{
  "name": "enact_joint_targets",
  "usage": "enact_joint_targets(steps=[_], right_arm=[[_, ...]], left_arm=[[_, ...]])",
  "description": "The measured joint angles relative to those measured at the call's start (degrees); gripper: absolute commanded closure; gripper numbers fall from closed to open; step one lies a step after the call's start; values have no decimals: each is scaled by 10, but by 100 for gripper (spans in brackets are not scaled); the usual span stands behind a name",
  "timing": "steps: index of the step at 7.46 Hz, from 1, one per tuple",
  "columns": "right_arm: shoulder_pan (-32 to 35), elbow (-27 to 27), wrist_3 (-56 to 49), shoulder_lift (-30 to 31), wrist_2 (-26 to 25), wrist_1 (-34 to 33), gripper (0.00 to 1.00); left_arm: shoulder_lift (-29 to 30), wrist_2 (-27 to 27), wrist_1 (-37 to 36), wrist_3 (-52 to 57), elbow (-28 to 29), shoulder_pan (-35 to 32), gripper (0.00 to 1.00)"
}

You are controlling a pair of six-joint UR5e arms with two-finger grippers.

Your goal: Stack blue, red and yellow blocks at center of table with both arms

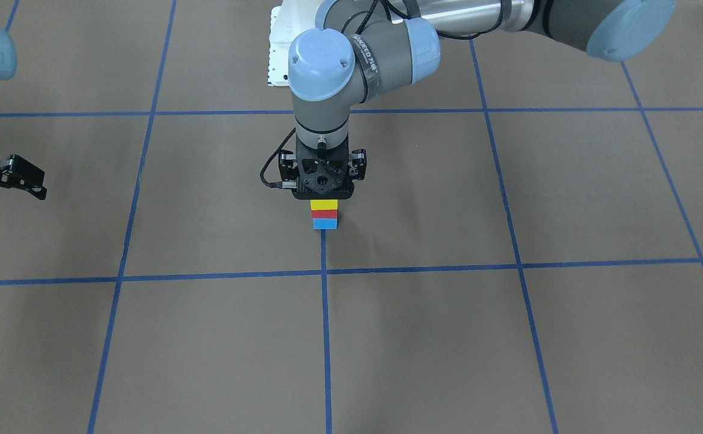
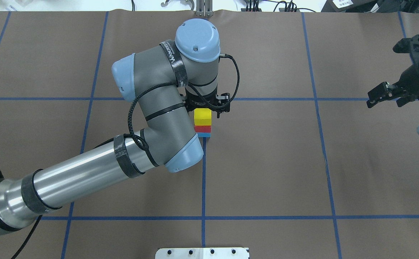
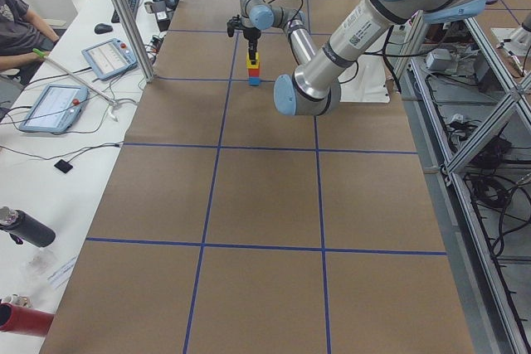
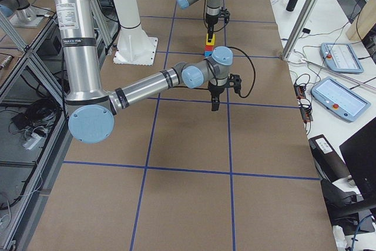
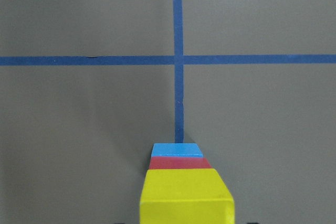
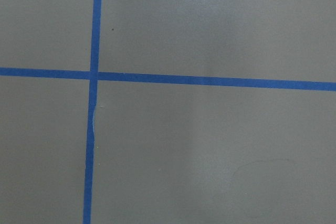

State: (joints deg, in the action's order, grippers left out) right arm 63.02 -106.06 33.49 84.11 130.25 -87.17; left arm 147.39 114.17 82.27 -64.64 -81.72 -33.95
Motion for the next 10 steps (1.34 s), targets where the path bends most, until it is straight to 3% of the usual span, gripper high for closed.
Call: enact_joint_targets(steps=[2, 4, 6, 8, 10], right_arm=[[0, 0, 0, 0, 0, 0, 0], [0, 1, -2, 0, 0, 0, 0], [0, 2, -5, 1, 0, 0, 0], [0, 2, -6, 1, 0, 0, 0], [1, 2, -6, 1, -1, 0, 0]], left_arm=[[0, 1, -4, 0, -9, -1, 1], [-35, 2, -26, 7, -73, -8, 1], [-132, 3, -91, 77, -217, -27, 1], [-274, 13, -116, 195, -343, -77, 1], [-409, 71, -93, 343, -394, -175, 1]])
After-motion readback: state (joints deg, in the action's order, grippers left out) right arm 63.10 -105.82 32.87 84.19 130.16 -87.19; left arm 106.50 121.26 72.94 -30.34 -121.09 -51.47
